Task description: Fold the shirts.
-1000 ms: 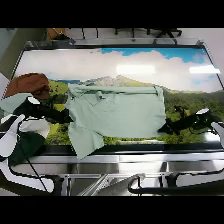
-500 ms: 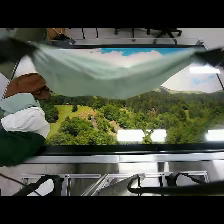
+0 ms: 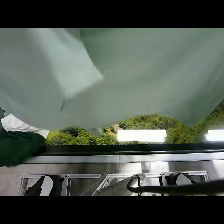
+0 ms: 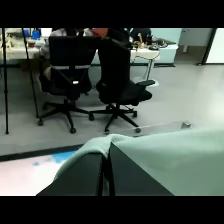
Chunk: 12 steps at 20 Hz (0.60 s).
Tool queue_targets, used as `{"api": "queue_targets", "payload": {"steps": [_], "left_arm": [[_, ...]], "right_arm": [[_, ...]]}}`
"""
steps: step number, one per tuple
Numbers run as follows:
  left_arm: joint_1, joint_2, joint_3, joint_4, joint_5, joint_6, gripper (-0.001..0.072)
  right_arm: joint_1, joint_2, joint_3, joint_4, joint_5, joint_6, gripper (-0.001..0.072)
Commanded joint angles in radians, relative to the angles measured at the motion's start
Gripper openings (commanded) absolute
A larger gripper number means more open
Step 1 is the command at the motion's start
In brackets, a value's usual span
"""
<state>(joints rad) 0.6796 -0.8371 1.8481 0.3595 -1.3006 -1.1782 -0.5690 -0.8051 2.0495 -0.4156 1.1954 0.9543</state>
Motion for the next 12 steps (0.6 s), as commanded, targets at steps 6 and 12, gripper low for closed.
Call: {"api": "queue_targets", "payload": {"steps": [6, 12], "left_arm": [[-0.478, -0.377, -0.297, 0.229, 0.072, 0.040, 0.0019], [-0.576, -0.925, -0.240, 0.301, 0.153, 0.013, 0.0019]], "right_arm": [[0.099, -0.278, -0.377, 0.037, 0.129, -0.095, 0.0015], [0.209, -0.737, -0.442, -0.027, 0.047, -0.140, 0.0015]]}}
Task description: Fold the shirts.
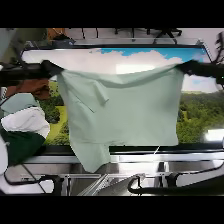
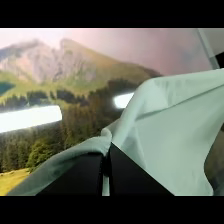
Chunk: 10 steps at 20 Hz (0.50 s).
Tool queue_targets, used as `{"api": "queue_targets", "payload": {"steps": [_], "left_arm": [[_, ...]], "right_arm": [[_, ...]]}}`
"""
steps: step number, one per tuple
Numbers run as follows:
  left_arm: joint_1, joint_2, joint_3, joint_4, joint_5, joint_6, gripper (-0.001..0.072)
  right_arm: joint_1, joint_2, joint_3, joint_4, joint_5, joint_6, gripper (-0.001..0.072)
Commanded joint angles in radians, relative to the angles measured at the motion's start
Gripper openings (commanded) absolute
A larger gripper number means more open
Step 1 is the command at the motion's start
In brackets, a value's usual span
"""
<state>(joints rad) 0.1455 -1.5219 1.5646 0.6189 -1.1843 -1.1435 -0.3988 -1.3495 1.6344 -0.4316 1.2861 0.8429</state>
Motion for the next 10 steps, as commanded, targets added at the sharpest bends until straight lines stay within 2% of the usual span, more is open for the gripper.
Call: {"api": "queue_targets", "payload": {"steps": [1, 5, 8, 10], "left_arm": [[-0.038, -0.323, 0.105, 0.041, 0.036, -0.045, 0.0018], [-0.018, -0.532, 0.355, 0.037, 0.044, -0.136, 0.0018], [-0.006, -0.576, 0.480, 0.046, -0.004, -0.172, 0.0018], [-0.005, -0.568, 0.495, 0.055, -0.063, -0.180, 0.0018]], "right_arm": [[0.039, -0.262, -0.013, -0.004, -0.072, -0.029, 0.0015], [0.037, -0.462, 0.117, 0.025, -0.085, -0.010, 0.0015], [0.036, -0.505, 0.213, 0.014, -0.054, 0.010, 0.0015], [0.024, -0.496, 0.241, -0.054, 0.003, 0.031, 0.0016]]}}
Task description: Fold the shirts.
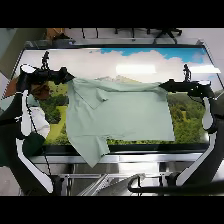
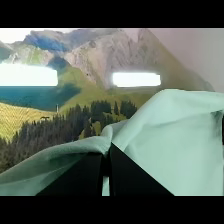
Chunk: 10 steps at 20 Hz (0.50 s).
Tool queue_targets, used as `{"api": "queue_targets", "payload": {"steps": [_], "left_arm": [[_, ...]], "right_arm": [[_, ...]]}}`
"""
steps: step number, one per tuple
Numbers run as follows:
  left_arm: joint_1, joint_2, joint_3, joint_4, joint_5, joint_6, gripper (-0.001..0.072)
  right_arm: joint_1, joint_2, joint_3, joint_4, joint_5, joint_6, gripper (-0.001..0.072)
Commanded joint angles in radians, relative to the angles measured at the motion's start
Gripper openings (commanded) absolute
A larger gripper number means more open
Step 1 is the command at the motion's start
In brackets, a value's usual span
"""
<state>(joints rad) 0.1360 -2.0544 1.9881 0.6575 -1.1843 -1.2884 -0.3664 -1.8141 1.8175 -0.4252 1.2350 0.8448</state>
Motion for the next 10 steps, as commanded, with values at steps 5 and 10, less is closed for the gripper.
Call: {"api": "queue_targets", "payload": {"steps": [5, 10], "left_arm": [[0.002, 0.000, -0.025, 0.225, -0.169, -0.113, 0.0018], [0.002, 0.000, -0.119, 0.267, -0.148, -0.118, 0.0019]], "right_arm": [[-0.022, -0.024, 0.058, -0.272, 0.153, 0.088, 0.0016], [-0.014, -0.028, 0.058, -0.283, 0.130, 0.086, 0.0017]]}}
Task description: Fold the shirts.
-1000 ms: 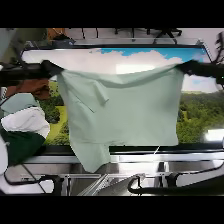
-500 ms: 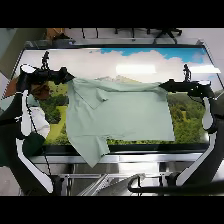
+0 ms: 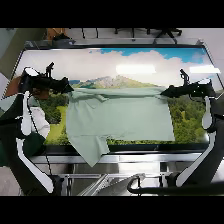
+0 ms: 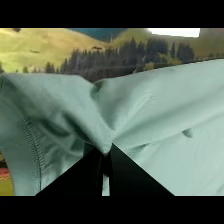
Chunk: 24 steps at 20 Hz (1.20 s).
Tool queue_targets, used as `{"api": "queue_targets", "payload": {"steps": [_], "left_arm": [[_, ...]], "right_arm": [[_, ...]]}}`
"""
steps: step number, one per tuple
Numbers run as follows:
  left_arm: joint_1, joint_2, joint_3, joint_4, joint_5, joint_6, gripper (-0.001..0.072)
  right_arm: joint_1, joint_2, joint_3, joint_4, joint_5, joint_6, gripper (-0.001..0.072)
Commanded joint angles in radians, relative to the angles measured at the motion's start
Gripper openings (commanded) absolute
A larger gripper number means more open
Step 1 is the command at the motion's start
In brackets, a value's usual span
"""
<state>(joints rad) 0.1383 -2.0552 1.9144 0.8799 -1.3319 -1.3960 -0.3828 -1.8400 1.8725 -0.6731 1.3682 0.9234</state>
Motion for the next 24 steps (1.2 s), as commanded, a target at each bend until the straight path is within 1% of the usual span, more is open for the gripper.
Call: {"api": "queue_targets", "payload": {"steps": [1, 3, 5, 6, 7, 8, 9, 10, 11, 12, 14, 15, 16, 17, 19, 20, 22, 24], "left_arm": [[0.000, 0.001, -0.057, 0.045, 0.016, -0.011, 0.0019], [0.000, 0.000, -0.065, 0.044, 0.039, -0.007, 0.0020], [-0.003, -0.001, -0.065, 0.042, 0.029, -0.007, 0.0023], [-0.009, -0.001, -0.065, 0.042, 0.020, -0.008, 0.0025], [-0.011, -0.001, -0.063, 0.042, 0.002, -0.007, 0.0225], [-0.011, -0.001, -0.056, 0.041, -0.011, -0.009, 0.0580], [-0.011, -0.001, -0.041, 0.041, -0.039, -0.018, 0.0666], [-0.011, -0.001, -0.014, 0.041, -0.085, -0.028, 0.0667], [-0.004, -0.001, 0.020, 0.042, -0.137, -0.043, 0.0667], [0.005, -0.001, 0.056, 0.042, -0.189, -0.066, 0.0667], [0.021, 0.024, 0.077, 0.046, -0.278, -0.101, 0.0667], [0.031, 0.057, 0.039, 0.048, -0.303, -0.102, 0.0667], [0.031, 0.099, -0.027, 0.053, -0.314, -0.101, 0.0667], [0.035, 0.154, -0.118, 0.089, -0.314, -0.096, 0.0667], [0.035, 0.285, -0.343, 0.154, -0.269, -0.086, 0.0667], [0.037, 0.358, -0.472, 0.143, -0.234, -0.078, 0.0667], [0.038, 0.504, -0.723, 0.141, -0.188, -0.066, 0.0668], [0.036, 0.646, -0.954, 0.140, -0.131, -0.060, 0.0667]], "right_arm": [[0.002, -0.002, 0.003, -0.035, -0.008, 0.008, 0.0017], [0.003, -0.002, 0.003, -0.035, -0.009, 0.008, 0.0017], [0.005, -0.002, 0.003, -0.034, -0.009, 0.008, 0.0019], [0.009, -0.002, 0.003, -0.034, -0.009, 0.008, 0.0080], [0.013, -0.002, 0.003, -0.031, -0.008, 0.009, 0.0205], [0.019, 0.000, 0.003, -0.031, -0.003, 0.009, 0.0259], [0.023, 0.008, 0.003, -0.031, 0.009, 0.011, 0.0259], [0.023, 0.024, 0.003, -0.035, 0.023, 0.032, 0.0268], [0.015, 0.046, 0.003, -0.055, 0.036, 0.070, 0.0333], [0.004, 0.073, 0.003, -0.109, 0.055, 0.112, 0.0390], [-0.030, 0.116, 0.003, -0.251, 0.122, 0.193, 0.0389], [-0.050, 0.130, -0.005, -0.298, 0.160, 0.227, 0.0389], [-0.071, 0.142, -0.023, -0.315, 0.183, 0.243, 0.0387], [-0.097, 0.162, -0.065, -0.314, 0.198, 0.244, 0.0384], [-0.138, 0.208, -0.190, -0.314, 0.195, 0.238, 0.0384], [-0.154, 0.232, -0.261, -0.315, 0.189, 0.227, 0.0382], [-0.180, 0.284, -0.414, -0.315, 0.156, 0.208, 0.0382], [-0.197, 0.344, -0.562, -0.312, 0.086, 0.192, 0.0381]]}}
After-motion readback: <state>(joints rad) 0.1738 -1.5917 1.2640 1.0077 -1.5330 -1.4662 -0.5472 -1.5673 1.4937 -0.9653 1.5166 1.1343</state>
